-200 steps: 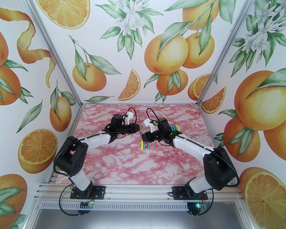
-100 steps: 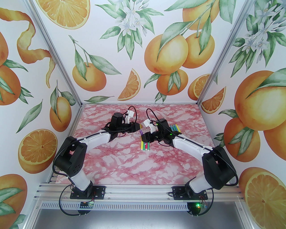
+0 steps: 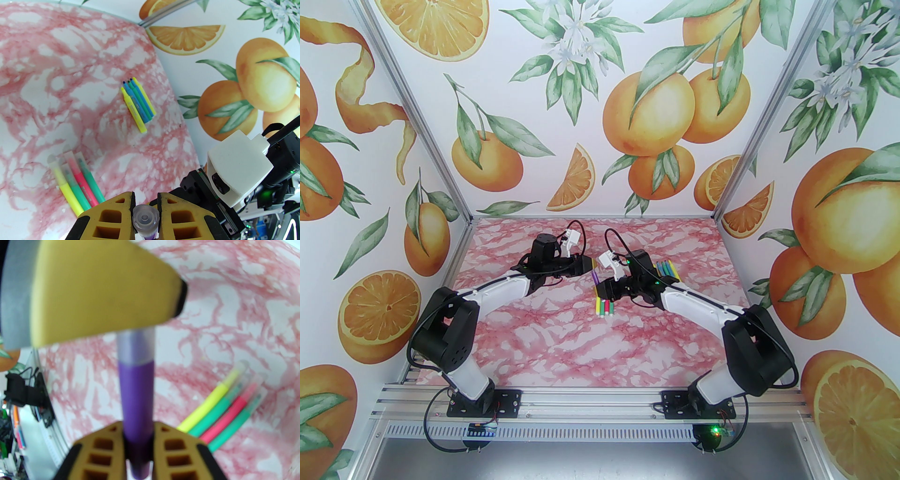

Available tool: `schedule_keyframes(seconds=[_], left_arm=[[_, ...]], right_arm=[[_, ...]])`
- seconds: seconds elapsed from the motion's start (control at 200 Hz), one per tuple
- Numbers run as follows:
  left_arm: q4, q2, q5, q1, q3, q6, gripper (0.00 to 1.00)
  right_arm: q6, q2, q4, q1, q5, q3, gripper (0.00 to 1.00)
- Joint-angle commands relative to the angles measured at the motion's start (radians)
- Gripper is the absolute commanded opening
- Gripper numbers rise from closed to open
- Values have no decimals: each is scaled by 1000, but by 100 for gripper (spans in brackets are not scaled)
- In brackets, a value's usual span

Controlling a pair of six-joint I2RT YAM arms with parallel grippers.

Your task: Open the pen caps

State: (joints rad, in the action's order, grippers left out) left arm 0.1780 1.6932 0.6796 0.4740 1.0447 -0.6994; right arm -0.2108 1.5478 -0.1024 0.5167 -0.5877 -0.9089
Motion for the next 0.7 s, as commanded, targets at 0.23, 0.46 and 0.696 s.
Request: schedule_keyframes(seconds=[0.23,0.46,0.696], left_arm=[[34,-47,-94,-78,25,-70,0],[87,-41,-115,-122,11,-152,0],[-151,-35,-134,-124,98,6,0]], right_arm=[[36,-60,-28,2,-20,107,0],[47,-73,-31,2,-14,143,0],[40,-93,-44,2,95,133,0]])
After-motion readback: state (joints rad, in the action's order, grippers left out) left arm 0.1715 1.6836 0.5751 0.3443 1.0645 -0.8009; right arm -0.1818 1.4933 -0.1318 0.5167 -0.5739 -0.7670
